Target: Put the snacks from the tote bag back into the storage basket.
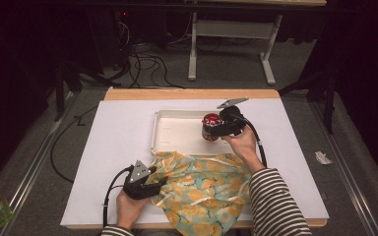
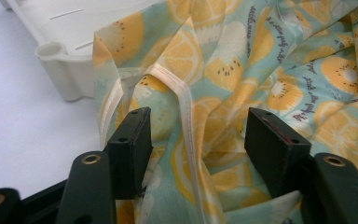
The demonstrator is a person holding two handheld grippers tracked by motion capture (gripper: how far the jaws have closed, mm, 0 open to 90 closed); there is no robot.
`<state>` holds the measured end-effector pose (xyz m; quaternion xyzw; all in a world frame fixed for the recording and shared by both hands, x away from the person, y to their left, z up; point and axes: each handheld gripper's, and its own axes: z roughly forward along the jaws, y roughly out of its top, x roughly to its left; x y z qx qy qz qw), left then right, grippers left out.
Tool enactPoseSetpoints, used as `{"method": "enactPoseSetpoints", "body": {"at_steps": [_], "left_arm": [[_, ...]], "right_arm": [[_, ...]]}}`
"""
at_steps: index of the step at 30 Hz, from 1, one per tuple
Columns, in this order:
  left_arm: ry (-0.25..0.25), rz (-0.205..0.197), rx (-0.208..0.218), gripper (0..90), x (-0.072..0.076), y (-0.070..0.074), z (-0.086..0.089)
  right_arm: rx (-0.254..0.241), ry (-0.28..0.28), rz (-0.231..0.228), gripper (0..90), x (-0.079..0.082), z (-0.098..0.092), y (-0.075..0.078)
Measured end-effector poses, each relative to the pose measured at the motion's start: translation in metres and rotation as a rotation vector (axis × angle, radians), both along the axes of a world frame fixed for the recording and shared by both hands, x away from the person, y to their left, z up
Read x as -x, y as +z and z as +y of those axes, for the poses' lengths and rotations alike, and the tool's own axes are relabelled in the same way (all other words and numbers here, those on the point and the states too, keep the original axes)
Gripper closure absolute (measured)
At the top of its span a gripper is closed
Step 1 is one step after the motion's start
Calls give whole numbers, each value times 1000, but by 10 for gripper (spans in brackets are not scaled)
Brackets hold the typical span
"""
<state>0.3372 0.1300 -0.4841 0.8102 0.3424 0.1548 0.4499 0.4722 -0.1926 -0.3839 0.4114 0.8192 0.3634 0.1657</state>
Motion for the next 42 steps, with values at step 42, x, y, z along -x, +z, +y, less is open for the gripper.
{"method": "enactPoseSetpoints", "body": {"at_steps": [42], "left_arm": [[1,-3,3,415,1,0,0]], "right_arm": [[48,-23,75,191,-23,15,-35]]}}
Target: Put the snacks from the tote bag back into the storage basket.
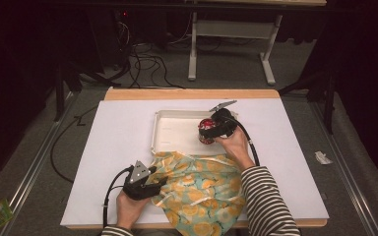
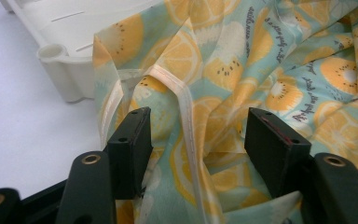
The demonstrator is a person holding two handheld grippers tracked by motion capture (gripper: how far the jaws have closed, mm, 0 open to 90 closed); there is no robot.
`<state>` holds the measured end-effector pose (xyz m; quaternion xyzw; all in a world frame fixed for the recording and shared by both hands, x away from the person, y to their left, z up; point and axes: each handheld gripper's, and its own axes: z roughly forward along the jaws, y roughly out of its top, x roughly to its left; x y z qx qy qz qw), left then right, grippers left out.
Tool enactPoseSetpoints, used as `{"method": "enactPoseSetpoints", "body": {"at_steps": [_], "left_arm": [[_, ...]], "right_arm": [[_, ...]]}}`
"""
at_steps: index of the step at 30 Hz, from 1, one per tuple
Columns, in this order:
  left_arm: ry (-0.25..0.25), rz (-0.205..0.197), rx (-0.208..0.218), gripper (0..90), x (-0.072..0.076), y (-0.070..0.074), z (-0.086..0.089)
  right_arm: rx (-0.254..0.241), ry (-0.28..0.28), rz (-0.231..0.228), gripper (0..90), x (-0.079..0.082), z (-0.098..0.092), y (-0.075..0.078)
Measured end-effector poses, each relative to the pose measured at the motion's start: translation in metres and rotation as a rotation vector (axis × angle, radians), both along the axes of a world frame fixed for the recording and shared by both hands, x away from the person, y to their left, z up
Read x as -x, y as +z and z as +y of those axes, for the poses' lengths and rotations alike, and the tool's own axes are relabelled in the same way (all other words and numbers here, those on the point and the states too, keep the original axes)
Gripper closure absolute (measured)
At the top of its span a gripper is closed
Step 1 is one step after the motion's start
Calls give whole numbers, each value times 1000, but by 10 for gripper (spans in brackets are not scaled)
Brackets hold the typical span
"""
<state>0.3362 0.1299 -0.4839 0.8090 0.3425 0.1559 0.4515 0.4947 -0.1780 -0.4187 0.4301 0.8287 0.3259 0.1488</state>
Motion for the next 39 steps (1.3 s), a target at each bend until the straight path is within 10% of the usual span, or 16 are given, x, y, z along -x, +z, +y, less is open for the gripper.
{"method": "enactPoseSetpoints", "body": {"at_steps": [39], "left_arm": [[3,-4,6,414,0,0,0]], "right_arm": [[35,-41,63,422,17,-15,-17]]}}
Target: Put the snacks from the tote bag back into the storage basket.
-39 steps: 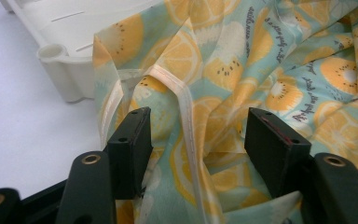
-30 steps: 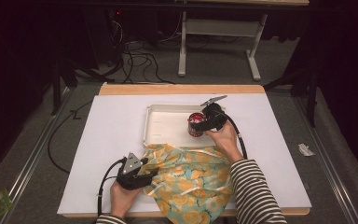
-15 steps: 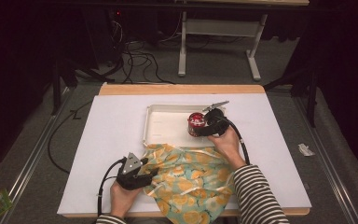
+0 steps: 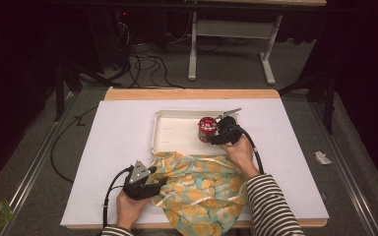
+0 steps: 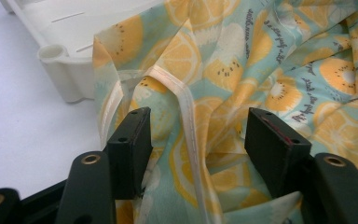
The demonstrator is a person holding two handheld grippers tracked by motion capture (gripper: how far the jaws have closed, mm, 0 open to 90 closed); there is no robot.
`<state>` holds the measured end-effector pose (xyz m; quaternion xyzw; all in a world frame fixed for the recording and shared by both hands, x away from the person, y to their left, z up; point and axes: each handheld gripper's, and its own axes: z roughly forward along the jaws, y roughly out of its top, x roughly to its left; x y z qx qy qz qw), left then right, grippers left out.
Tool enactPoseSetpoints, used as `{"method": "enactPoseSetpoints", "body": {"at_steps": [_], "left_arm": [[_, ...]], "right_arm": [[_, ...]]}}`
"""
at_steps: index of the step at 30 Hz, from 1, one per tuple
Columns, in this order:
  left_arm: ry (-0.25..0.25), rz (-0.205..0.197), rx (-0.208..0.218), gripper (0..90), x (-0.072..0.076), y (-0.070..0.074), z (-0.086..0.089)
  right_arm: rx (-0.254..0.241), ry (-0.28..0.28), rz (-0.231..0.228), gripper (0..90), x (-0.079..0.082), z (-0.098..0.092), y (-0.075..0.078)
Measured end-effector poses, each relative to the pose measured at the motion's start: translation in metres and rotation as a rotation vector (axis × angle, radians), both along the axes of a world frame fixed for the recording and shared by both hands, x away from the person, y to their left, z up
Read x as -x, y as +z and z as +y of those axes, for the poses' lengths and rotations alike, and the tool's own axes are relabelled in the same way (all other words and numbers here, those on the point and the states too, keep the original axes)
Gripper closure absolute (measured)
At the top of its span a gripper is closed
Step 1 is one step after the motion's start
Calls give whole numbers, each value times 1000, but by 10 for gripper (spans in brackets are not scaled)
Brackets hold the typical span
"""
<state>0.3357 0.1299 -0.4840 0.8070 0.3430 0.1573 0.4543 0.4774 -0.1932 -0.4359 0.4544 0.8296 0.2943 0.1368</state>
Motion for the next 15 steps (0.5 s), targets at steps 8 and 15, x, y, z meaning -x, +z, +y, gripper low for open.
{"method": "enactPoseSetpoints", "body": {"at_steps": [8,15], "left_arm": [[-2,3,-1,414,0,0,0],[-3,-6,0,415,0,0,0]], "right_arm": [[0,-16,3,461,-1,-5,0],[3,-26,11,481,-3,-6,-3]]}}
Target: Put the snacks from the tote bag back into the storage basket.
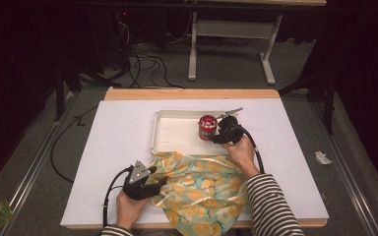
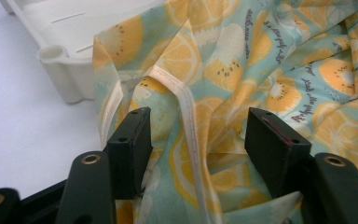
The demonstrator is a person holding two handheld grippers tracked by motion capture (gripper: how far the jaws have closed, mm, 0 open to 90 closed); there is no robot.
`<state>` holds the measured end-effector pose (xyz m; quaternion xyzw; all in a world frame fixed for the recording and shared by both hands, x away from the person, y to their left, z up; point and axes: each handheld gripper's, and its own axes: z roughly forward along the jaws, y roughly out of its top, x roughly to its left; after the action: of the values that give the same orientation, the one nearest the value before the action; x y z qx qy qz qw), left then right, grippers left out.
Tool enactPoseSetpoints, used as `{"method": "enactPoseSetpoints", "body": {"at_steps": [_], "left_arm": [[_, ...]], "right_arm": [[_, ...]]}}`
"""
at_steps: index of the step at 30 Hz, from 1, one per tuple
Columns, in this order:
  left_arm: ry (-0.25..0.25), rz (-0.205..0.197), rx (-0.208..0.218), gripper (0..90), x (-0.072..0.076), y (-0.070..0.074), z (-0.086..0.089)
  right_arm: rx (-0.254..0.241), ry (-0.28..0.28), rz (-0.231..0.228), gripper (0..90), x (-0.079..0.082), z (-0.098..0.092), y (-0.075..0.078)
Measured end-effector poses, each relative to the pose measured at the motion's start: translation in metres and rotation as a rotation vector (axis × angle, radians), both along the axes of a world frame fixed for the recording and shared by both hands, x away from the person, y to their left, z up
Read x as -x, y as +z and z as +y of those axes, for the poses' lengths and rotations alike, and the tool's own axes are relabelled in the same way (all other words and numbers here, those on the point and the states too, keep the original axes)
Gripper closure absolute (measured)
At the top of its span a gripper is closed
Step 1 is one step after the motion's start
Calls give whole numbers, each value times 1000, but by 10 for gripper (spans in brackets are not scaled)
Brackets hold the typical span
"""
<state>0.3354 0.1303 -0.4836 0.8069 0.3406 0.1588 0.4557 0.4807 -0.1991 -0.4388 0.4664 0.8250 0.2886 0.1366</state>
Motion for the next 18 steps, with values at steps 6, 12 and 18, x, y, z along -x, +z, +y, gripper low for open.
{"method": "enactPoseSetpoints", "body": {"at_steps": [6,12,18], "left_arm": [[-14,0,18,418,1,1,1],[-19,6,47,422,1,5,2],[-21,-6,60,424,3,14,3]], "right_arm": [[-30,-4,-15,494,6,-5,4],[-47,3,-48,509,16,-12,11],[-47,7,-77,509,23,-15,16]]}}
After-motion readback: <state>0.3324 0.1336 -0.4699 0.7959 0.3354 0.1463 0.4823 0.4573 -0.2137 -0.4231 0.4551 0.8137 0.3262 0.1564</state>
